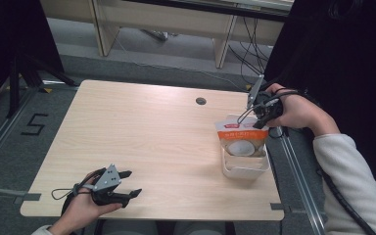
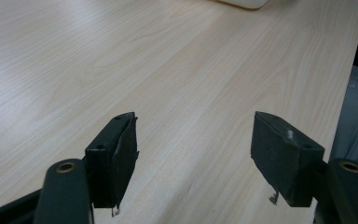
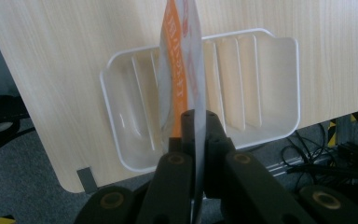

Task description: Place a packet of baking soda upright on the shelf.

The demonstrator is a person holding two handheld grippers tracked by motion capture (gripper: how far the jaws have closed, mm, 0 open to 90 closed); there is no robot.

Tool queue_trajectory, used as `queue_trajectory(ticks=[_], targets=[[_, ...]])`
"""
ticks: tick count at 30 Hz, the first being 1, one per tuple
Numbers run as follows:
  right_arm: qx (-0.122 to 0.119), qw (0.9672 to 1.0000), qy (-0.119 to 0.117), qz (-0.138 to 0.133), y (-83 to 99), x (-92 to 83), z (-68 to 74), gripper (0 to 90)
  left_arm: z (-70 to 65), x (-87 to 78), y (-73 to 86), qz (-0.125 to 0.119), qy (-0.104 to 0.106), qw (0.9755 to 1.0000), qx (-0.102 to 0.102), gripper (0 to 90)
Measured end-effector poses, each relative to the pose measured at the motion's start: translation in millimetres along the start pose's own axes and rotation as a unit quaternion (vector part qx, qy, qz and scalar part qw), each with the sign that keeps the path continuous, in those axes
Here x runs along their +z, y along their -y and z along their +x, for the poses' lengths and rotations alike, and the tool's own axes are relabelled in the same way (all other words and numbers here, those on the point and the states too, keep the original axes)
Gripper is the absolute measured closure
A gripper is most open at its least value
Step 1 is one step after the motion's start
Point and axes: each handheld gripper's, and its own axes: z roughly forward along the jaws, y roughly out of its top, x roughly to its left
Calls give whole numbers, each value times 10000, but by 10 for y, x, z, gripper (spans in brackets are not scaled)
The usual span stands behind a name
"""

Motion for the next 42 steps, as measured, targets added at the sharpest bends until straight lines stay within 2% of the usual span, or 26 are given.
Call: queue_trajectory(ticks=[3,4,8,9,11,13,14,15,16,17,18,19,20,23,26,27,30,31,32,33,35,37,38,39,41,42], targets=[[-8,10000,29,34,-2,14,-8,900,1,1,1,2,5,10000,3,310],[-120,9999,31,6,0,33,-26,900,1,0,1,1,1,10000,2,310],[-9,9999,62,104,-10,89,-17,900,-1,0,0,0,0,10000,-4,310],[-135,9998,97,65,-1,116,-38,900,-1,0,0,3,1,10000,1,310],[-27,9999,67,109,-4,122,-27,894,-1,0,0,6,1,10000,-1,310],[-3,9999,128,63,0,141,-32,861,1,1,1,8,2,10000,6,310],[9,9996,279,34,6,137,-39,829,3,3,2,-4,14,10000,3,310],[200,9989,420,-81,3,92,-40,752,5,2,1,13,35,10000,3,310],[200,9989,420,-81,3,92,-40,752,1,2,1,5,8,10000,3,310],[220,9983,475,-238,4,47,-32,679,1,4,1,-1,13,10000,2,310],[220,9983,475,-238,4,47,-32,679,-2,1,0,9,-1,10000,3,310],[315,9970,516,-480,-16,3,9,637,-2,1,0,6,0,10000,1,310],[315,9970,516,-480,-16,3,9,637,-2,1,0,8,-1,10000,4,310],[299,9941,564,-872,-76,-39,130,602,-19,2,4,12,-14,9999,-102,310],[357,9922,478,-1093,-126,-32,230,592,-14,1,0,10,-13,10000,-46,310],[270,9913,471,-1197,-157,-19,273,589,-14,1,1,13,-16,10000,-42,310],[-42,9905,492,-1280,-261,33,402,583,-12,5,0,15,0,10000,-32,310],[-99,9899,518,-1319,-298,51,444,580,-23,7,4,10,-1,9999,-119,310],[-73,9898,524,-1325,-368,82,539,567,-22,6,4,12,3,9999,-121,310],[-214,9892,603,-1320,-409,99,573,564,-12,-1,-1,10,-24,10000,-23,310],[-301,9885,661,-1329,-446,114,613,564,-13,-1,2,5,-26,10000,-55,310],[-224,9878,642,-1401,-509,152,705,565,-4,0,0,5,-12,10000,10,310],[-239,9874,592,-1449,-570,222,787,565,-15,1,4,0,-20,10000,-74,310],[-320,9871,562,-1464,-601,264,823,565,-14,-2,3,-6,-18,10000,-56,310],[-266,9872,486,-1497,-626,317,874,565,-5,-3,1,-6,-11,10000,5,310],[-452,9854,466,-1575,-662,380,904,565,-5,-3,1,-7,-15,10000,1,310]])
